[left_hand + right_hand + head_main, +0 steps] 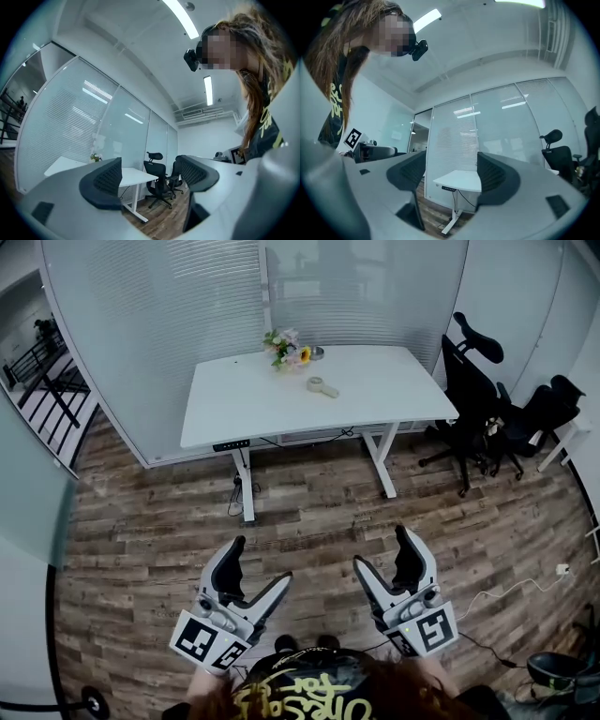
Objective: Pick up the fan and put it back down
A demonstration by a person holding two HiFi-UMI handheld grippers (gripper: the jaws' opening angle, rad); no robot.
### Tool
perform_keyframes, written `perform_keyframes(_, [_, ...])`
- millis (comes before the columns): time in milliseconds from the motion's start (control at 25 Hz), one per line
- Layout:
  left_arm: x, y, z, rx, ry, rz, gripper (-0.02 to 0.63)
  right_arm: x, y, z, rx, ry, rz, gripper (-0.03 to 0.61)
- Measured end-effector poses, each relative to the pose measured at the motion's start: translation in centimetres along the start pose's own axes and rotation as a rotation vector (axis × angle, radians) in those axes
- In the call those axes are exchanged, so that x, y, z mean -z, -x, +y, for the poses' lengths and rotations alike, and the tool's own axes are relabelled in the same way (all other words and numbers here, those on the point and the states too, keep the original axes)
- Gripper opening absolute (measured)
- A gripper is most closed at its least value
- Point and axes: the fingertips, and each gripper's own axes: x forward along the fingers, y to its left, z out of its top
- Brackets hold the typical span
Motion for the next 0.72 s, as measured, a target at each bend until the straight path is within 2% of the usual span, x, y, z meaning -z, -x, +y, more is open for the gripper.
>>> perform_keyframes(280, [-0.2, 0.4, 1.3, -0.039, -0.022, 0.008, 0.393, -0.6, -0.9, 0.5, -0.014, 0.008, -0.026, 0.327])
perform_keyframes(360, [0.0, 0.6, 1.4, -0.047, -0.020, 0.001, 0.394, 0.2, -0.7, 0.7, -0.010, 0.007, 0.009, 0.327])
perform_keyframes(560, [0.1, 0.7, 1.4, -0.030, -0.027, 0.010, 0.394, 0.5, -1.1, 0.8, -0.006, 0.029, 0.003, 0.327])
perform_keyframes(720, [0.0, 1.0, 1.6, -0.033, -0.024, 0.009, 0.394, 1.1, -1.1, 1.3, -0.009, 0.002, 0.031, 0.327])
